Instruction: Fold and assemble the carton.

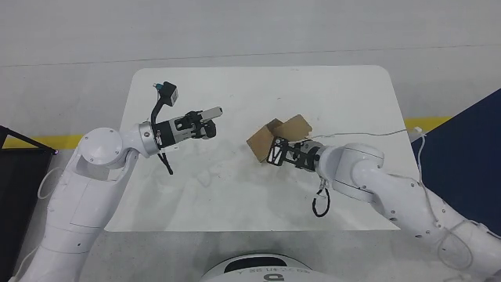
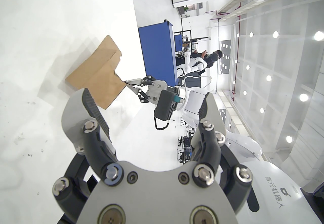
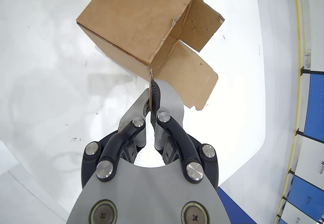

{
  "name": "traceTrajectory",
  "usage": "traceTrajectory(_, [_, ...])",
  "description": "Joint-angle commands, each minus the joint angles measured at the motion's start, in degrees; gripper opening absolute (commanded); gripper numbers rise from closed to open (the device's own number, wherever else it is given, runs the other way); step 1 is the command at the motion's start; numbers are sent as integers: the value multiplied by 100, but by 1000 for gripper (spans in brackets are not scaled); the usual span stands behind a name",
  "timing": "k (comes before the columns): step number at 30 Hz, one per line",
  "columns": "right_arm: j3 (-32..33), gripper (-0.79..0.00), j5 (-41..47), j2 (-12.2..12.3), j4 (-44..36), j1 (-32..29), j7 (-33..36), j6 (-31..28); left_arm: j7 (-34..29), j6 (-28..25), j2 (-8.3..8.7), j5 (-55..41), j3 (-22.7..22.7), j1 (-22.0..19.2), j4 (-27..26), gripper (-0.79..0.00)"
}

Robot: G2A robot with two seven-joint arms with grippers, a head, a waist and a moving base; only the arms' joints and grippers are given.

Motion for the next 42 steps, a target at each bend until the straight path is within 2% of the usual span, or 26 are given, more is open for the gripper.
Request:
traceTrajectory(1, [0,-785,0,0,0,0,1,0,0,0,0,0,0,0,0,0])
traceTrajectory(4, [-2,-785,-23,-1,-1,-5,-23,-9,0,0,0,0,0,0,0,0])
traceTrajectory(6, [-12,-785,-583,3,-39,-27,61,71,0,0,0,0,0,0,0,0])
traceTrajectory(12, [-127,-785,-1540,-33,-283,176,1059,-494,0,0,0,0,0,0,0,0])
traceTrajectory(15, [-302,-785,-2290,-84,-393,361,1663,-850,0,0,0,0,0,0,0,0])
traceTrajectory(18, [-498,-785,-2931,-165,-391,498,1915,-1011,0,0,0,0,0,0,0,0])
traceTrajectory(30, [-509,-785,-2950,-166,-375,485,1882,-1025,0,0,0,0,0,0,0,0])
traceTrajectory(34, [-830,-785,-3324,-205,-2,500,1330,-1762,0,0,0,0,0,0,0,0])
traceTrajectory(40, [-1603,-785,-4992,-250,17,636,440,-2652,0,0,0,0,0,0,0,0])
traceTrajectory(42, [-1709,-785,-5309,-278,26,639,315,-2777,0,0,0,0,0,0,0,0])
